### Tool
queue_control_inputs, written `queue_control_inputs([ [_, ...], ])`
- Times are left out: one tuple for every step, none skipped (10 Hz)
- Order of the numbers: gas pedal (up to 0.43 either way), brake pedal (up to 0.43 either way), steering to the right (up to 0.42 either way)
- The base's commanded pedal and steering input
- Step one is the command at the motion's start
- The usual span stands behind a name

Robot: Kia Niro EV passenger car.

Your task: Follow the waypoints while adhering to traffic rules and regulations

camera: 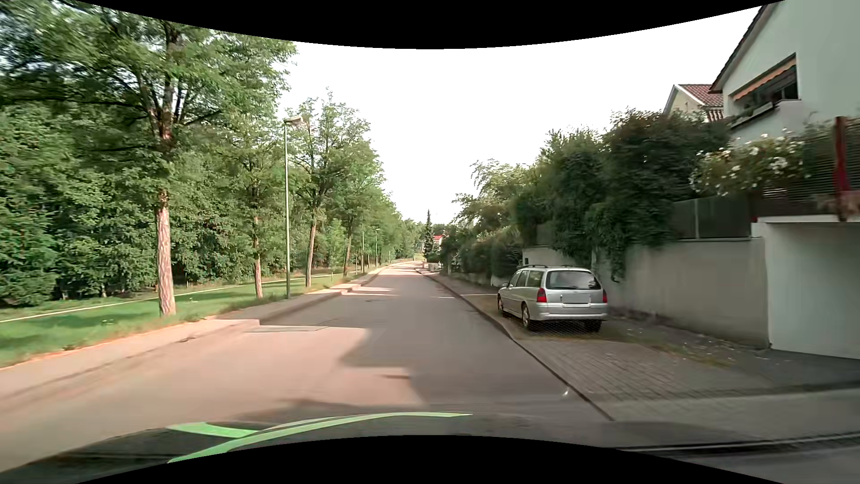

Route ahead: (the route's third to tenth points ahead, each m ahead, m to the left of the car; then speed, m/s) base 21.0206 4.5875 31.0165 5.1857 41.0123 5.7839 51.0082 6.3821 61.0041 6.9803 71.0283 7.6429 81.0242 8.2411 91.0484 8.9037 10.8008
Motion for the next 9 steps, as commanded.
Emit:
queue_control_inputs([
  [0.138, 0.000, -0.012],
  [0.138, 0.000, -0.012],
  [0.138, 0.000, -0.012],
  [0.138, 0.000, -0.012],
  [0.118, 0.000, -0.010],
  [0.118, 0.000, -0.008],
  [0.118, 0.000, -0.008],
  [0.118, 0.000, -0.007],
  [0.118, 0.000, -0.007],
])
